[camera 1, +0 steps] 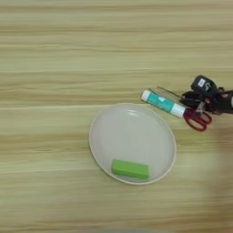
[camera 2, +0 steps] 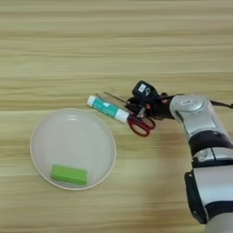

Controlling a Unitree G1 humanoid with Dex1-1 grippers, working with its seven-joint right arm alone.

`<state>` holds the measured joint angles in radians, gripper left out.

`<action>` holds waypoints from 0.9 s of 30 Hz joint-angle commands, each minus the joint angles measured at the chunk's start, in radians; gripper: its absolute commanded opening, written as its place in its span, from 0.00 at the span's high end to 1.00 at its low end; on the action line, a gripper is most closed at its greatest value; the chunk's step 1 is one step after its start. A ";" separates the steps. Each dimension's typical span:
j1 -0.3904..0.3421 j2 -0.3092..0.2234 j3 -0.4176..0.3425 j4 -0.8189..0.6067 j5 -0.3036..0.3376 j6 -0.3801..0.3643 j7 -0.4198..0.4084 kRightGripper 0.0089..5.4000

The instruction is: Move the objects on the table

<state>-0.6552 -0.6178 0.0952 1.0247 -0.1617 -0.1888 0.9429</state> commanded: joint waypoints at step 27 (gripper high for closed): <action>-0.133 -0.030 -0.024 0.022 0.011 -0.060 -0.023 0.55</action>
<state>-0.7053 -0.6120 0.0960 1.1096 -0.1763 -0.2299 0.9377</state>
